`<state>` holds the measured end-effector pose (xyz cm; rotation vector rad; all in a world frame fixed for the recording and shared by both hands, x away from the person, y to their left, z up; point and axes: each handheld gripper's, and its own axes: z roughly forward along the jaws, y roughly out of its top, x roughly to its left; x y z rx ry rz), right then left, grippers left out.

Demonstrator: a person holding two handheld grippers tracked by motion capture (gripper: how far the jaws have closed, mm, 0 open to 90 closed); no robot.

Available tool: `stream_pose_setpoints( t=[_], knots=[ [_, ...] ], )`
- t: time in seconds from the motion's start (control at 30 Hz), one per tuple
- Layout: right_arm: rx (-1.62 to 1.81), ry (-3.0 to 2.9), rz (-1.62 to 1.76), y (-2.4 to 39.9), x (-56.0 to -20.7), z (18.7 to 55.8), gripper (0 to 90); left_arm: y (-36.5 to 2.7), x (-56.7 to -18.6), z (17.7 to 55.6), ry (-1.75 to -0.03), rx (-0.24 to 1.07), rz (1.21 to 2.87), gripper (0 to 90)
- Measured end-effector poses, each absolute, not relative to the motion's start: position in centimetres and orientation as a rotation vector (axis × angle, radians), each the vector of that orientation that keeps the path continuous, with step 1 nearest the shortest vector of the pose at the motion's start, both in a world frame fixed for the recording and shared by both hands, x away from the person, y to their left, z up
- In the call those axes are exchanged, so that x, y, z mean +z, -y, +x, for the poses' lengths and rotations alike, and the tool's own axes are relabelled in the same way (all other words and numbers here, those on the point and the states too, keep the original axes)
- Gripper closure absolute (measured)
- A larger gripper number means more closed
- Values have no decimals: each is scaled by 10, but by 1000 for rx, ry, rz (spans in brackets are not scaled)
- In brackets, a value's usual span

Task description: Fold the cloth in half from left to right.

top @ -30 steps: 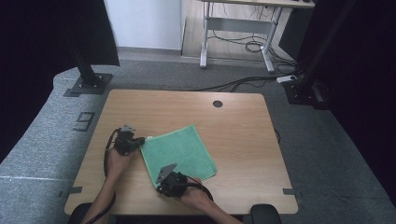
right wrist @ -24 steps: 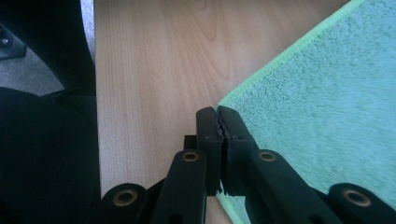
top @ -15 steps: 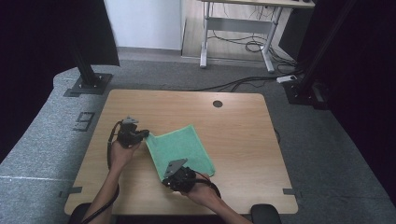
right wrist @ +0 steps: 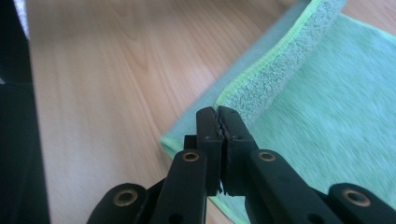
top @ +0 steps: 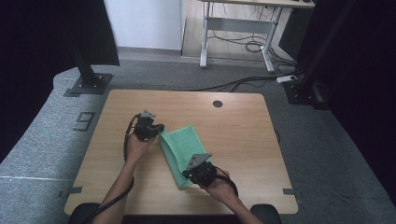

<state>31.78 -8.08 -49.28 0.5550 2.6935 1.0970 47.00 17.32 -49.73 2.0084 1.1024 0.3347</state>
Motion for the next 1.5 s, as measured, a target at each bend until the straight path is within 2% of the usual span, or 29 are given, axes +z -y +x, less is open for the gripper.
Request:
stream_pose_setpoints(
  t=[0.83,1.27,1.37,1.5],
  knots=[
    [1098,-2609,727,138,-499,328,871,-106,-499,498,-998,360,2092,859],
    [1034,-2627,816,151,-518,338,871,-92,-516,507,-1018,361,2152,840],
    [1033,-2623,817,152,-519,339,865,-92,-517,507,-1022,377,2146,772],
    [1030,-2601,844,156,-517,341,763,-93,-511,504,-1036,491,2138,517]
  ],
)
